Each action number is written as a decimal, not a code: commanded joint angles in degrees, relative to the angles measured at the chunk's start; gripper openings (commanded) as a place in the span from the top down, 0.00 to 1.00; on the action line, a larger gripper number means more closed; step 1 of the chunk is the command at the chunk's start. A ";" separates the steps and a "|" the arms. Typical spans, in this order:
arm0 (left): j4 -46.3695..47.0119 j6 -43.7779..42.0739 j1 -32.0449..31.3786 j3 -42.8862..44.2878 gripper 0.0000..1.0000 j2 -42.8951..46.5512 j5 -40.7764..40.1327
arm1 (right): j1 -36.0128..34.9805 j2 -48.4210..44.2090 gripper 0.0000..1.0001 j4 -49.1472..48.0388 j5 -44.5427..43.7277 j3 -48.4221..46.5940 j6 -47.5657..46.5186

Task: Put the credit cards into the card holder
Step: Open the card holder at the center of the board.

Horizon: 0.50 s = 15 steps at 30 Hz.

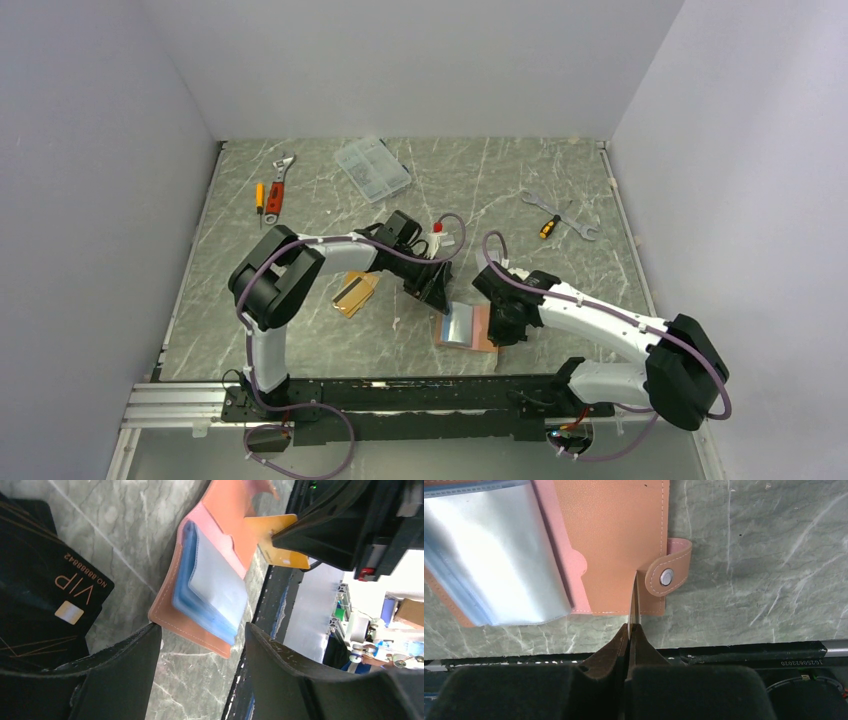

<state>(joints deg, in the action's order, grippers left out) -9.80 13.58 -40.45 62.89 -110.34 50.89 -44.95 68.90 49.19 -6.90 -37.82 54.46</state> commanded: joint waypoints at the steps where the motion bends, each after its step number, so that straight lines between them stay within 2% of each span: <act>1: 7.54 2.42 -0.15 0.11 0.34 1.98 8.29 | 0.74 1.94 1.00 -3.48 -2.69 4.00 1.02; 5: 9.33 3.11 0.12 -0.15 0.42 2.11 10.05 | 0.99 1.08 1.00 -3.54 -2.52 4.68 1.65; 15: 11.06 3.91 0.05 -0.10 0.53 0.75 10.07 | 1.77 -0.07 1.00 -3.96 -2.24 6.09 2.22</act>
<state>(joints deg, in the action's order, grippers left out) -2.24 17.30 -40.01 62.78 -110.34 58.30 -43.81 66.78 48.27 -6.11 -36.27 55.44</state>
